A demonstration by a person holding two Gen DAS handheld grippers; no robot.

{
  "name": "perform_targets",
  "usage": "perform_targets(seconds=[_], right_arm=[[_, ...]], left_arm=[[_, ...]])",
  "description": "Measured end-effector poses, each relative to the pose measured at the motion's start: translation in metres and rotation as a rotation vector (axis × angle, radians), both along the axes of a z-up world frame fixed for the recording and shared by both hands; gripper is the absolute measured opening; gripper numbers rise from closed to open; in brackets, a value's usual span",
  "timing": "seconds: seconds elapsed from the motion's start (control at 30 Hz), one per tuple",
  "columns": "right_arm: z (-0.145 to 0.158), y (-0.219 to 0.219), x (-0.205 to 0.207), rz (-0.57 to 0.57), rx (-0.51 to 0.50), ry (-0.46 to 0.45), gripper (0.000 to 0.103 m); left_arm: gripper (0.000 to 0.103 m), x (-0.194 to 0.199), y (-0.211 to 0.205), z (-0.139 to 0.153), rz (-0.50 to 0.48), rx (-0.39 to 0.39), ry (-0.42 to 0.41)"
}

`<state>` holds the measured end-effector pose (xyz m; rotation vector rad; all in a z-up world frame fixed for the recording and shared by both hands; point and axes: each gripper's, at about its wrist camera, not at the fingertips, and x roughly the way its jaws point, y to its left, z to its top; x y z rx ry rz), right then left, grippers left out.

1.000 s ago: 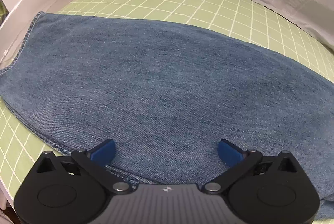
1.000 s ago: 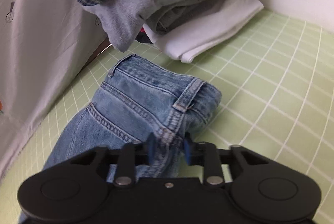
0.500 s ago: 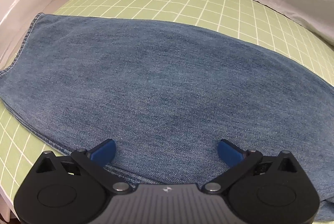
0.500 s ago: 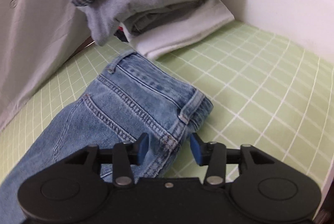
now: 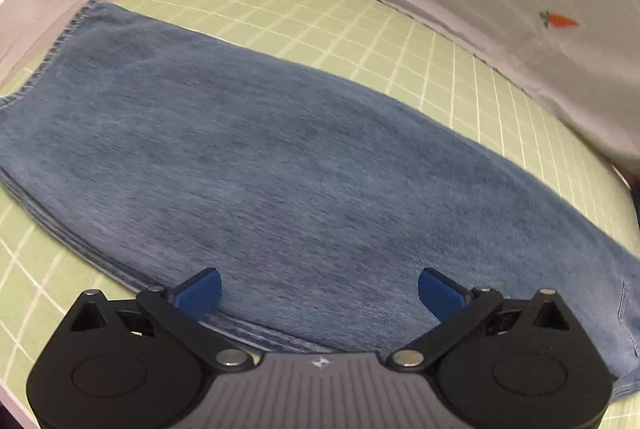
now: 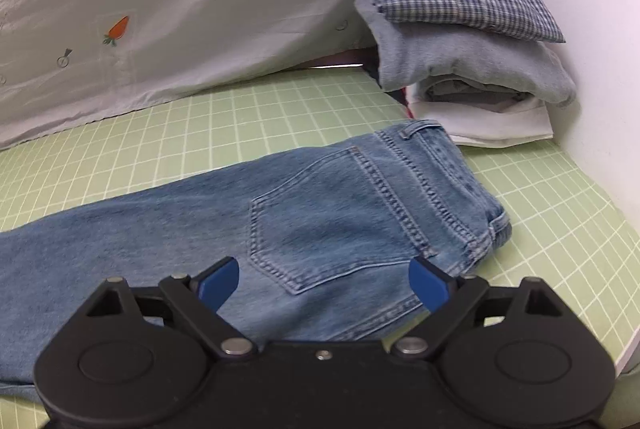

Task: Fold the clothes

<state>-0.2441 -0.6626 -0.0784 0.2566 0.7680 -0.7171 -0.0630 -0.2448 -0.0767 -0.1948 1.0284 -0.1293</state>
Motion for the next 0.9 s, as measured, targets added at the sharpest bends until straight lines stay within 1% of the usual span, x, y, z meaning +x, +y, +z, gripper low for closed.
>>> perform_targets(seconds=[0.07, 0.13, 0.2, 0.27, 0.4, 0.47, 0.5, 0.57, 0.63, 0.7, 0.73, 0.77, 0.8, 0.83, 0.87, 0.9], right_arm=[[0.001, 0.017, 0.007, -0.004, 0.009, 0.007, 0.093], [0.003, 0.036, 0.014, -0.008, 0.017, 0.006, 0.093], [0.003, 0.052, 0.021, -0.016, 0.022, 0.003, 0.094], [0.002, 0.070, 0.029, -0.022, 0.028, 0.007, 0.094], [-0.002, 0.105, 0.040, -0.032, 0.027, 0.017, 0.094], [-0.004, 0.121, 0.044, -0.042, 0.031, 0.021, 0.094], [-0.005, 0.128, 0.045, -0.050, 0.033, 0.020, 0.094], [-0.007, 0.142, 0.047, -0.069, 0.038, 0.023, 0.095], [-0.011, 0.153, 0.049, -0.093, 0.049, 0.030, 0.095], [-0.013, 0.163, 0.051, -0.108, 0.061, 0.036, 0.095], [-0.013, 0.167, 0.052, -0.114, 0.060, 0.038, 0.095], [-0.013, 0.171, 0.053, -0.119, 0.056, 0.039, 0.095], [-0.012, 0.176, 0.054, -0.121, 0.051, 0.040, 0.095], [-0.012, 0.179, 0.055, -0.126, 0.049, 0.043, 0.095], [-0.012, 0.182, 0.055, -0.133, 0.049, 0.046, 0.095], [-0.012, 0.184, 0.055, -0.139, 0.053, 0.046, 0.095]], left_arm=[[0.103, 0.002, 0.027, 0.008, 0.042, 0.020, -0.041], [0.103, 0.007, 0.056, 0.013, 0.090, 0.063, -0.061], [0.103, 0.014, 0.089, 0.016, 0.135, 0.110, -0.069], [0.103, 0.023, 0.121, 0.018, 0.175, 0.133, -0.068], [0.100, 0.040, 0.184, 0.017, 0.279, 0.129, -0.041], [0.097, 0.046, 0.209, 0.018, 0.310, 0.114, -0.037], [0.097, 0.048, 0.218, 0.018, 0.319, 0.108, -0.037], [0.093, 0.053, 0.232, 0.015, 0.323, 0.114, -0.030], [0.092, 0.057, 0.242, 0.011, 0.321, 0.118, -0.016], [0.092, 0.060, 0.251, 0.006, 0.334, 0.088, -0.004], [0.091, 0.063, 0.256, 0.004, 0.338, 0.067, 0.003], [0.085, 0.065, 0.259, 0.002, 0.333, 0.056, 0.008], [0.082, 0.068, 0.260, 0.000, 0.319, 0.059, 0.008], [0.077, 0.071, 0.260, -0.002, 0.305, 0.065, 0.009], [0.069, 0.073, 0.260, -0.003, 0.298, 0.059, 0.014], [0.066, 0.075, 0.261, -0.005, 0.293, 0.047, 0.021]])
